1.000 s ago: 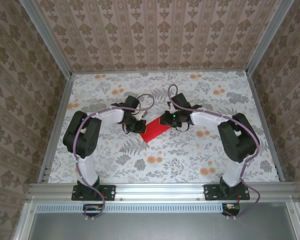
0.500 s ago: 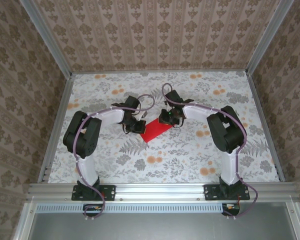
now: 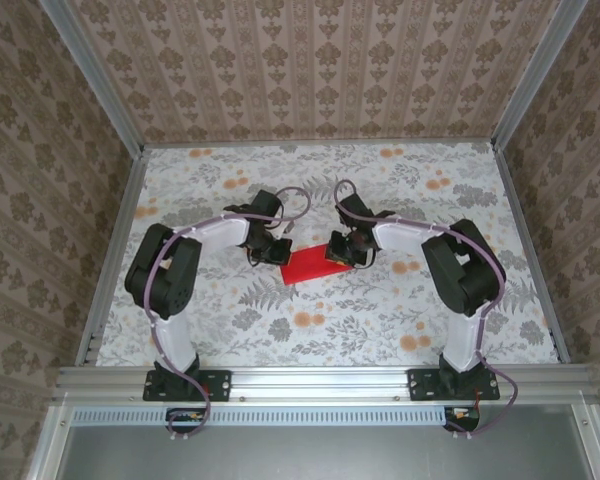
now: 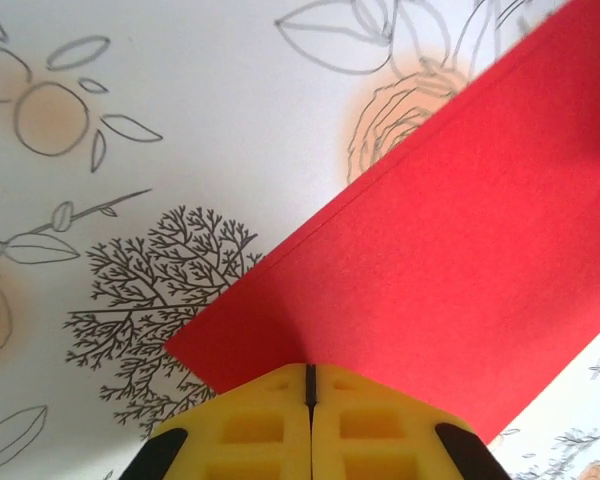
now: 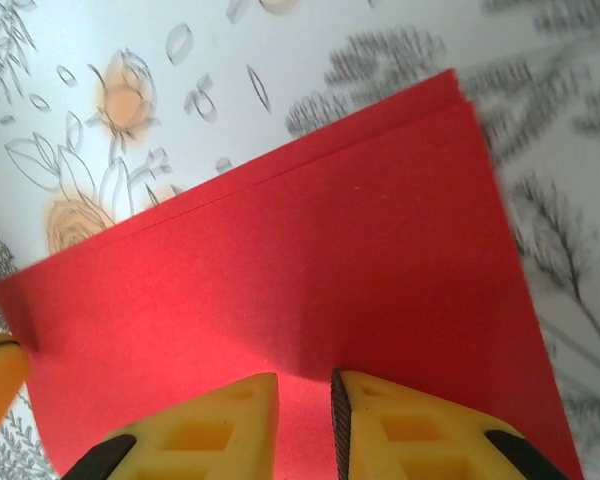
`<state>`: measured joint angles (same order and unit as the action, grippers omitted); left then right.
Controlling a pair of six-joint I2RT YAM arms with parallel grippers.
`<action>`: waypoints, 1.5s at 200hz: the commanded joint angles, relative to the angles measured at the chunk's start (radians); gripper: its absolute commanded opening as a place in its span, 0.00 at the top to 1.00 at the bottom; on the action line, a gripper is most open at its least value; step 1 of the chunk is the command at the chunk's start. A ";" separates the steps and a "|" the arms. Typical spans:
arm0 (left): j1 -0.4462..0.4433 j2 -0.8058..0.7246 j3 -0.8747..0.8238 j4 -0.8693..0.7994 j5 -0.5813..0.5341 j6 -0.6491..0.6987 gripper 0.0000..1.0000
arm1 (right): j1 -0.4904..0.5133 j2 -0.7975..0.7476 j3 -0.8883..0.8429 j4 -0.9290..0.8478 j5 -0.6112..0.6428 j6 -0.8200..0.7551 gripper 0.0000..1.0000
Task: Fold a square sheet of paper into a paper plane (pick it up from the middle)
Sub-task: Rotate the square sheet of paper at the center of the table, then first fold in half a square sheet of paper at the center of the table.
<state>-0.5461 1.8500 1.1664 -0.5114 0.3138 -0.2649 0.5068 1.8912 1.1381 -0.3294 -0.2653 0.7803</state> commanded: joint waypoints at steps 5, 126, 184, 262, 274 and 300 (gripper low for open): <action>-0.031 -0.104 -0.036 0.089 0.039 -0.116 0.92 | 0.018 -0.064 -0.059 0.061 -0.013 0.091 0.77; -0.169 -0.133 -0.271 0.451 0.059 -0.518 1.00 | 0.114 -0.159 -0.330 0.493 -0.034 0.260 0.94; -0.168 -0.104 -0.277 0.450 0.054 -0.531 1.00 | 0.136 -0.137 -0.332 0.493 -0.020 0.283 0.96; -0.161 -0.095 -0.280 0.433 0.057 -0.521 1.00 | 0.142 -0.107 -0.363 0.501 -0.008 0.302 0.97; -0.161 -0.099 -0.281 0.433 0.060 -0.520 1.00 | 0.142 -0.101 -0.365 0.505 -0.007 0.302 0.98; -0.158 -0.120 -0.288 0.421 0.079 -0.496 1.00 | 0.143 -0.098 -0.371 0.514 -0.007 0.298 0.98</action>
<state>-0.7109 1.7405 0.8970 -0.0742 0.3702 -0.7792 0.6418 1.7702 0.7883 0.1772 -0.2916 1.0710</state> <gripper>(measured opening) 0.060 0.045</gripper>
